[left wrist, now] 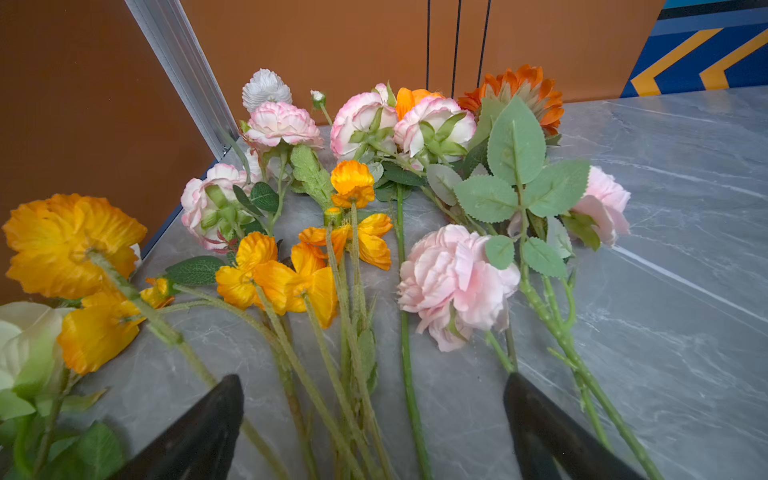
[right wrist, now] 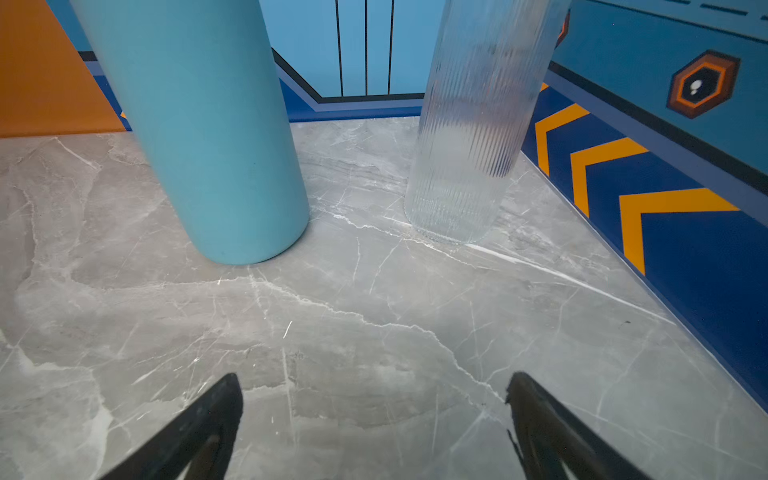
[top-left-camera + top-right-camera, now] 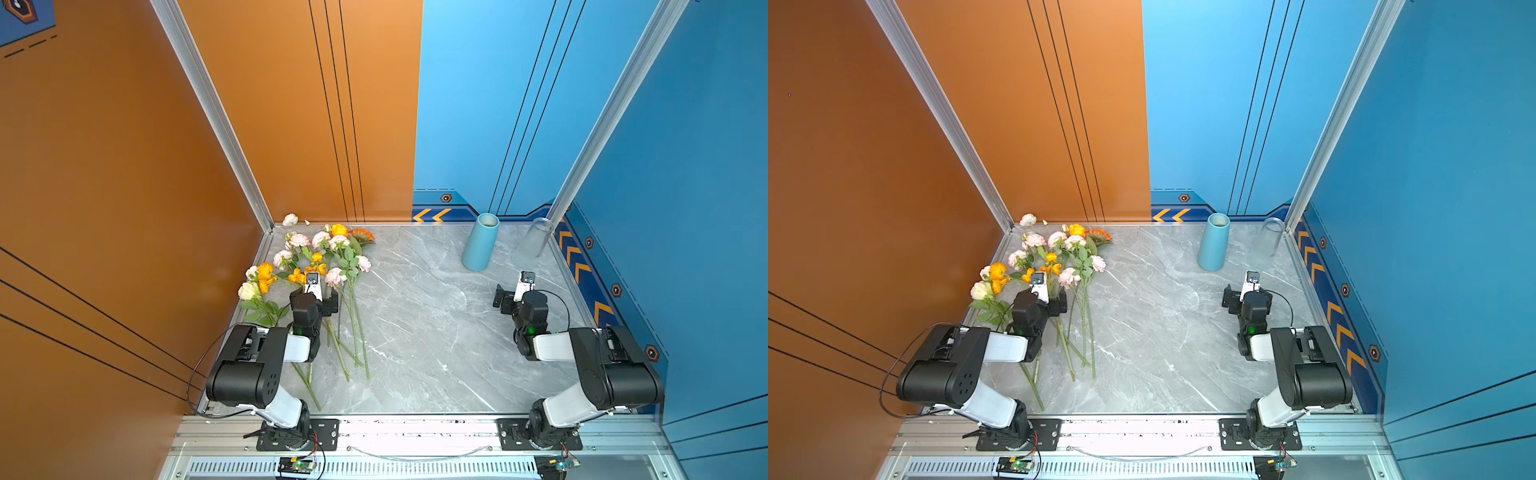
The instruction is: Arrange the flowers into the vase
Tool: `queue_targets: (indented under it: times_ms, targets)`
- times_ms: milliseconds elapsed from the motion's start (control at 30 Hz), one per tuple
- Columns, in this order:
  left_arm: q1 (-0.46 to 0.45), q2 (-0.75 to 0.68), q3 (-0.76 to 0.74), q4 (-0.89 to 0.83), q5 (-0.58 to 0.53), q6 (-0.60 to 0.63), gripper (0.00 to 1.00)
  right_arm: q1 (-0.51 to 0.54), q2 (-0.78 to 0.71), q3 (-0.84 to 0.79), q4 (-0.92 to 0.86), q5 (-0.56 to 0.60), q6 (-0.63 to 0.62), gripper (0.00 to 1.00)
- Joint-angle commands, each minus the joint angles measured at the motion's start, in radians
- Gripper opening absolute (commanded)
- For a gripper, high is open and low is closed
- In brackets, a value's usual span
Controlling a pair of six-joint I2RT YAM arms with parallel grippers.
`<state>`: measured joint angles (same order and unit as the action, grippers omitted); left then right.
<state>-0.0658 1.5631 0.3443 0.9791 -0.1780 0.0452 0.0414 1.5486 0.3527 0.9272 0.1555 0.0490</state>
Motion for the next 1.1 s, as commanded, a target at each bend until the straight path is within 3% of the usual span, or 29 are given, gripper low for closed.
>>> queue_targets:
  times_ms: [0, 433, 900, 1067]
  targets:
    - [-0.006, 0.004, 0.002, 0.017, 0.009, 0.01, 0.98, 0.005, -0.002, 0.016, -0.012, 0.009, 0.005, 1.0]
    - [0.012, 0.005, 0.02, -0.014, 0.019, -0.008, 0.98, 0.005, -0.002, 0.015, -0.01, 0.01, 0.002, 1.0]
    - [0.045, -0.019, 0.017, -0.035, 0.149, -0.01, 0.98, 0.015, -0.008, -0.007, 0.026, 0.009, -0.009, 1.0]
    - [-0.057, -0.179, 0.006, -0.141, -0.026, 0.056, 0.98, 0.046, -0.131, -0.096, 0.089, 0.12, -0.009, 1.0]
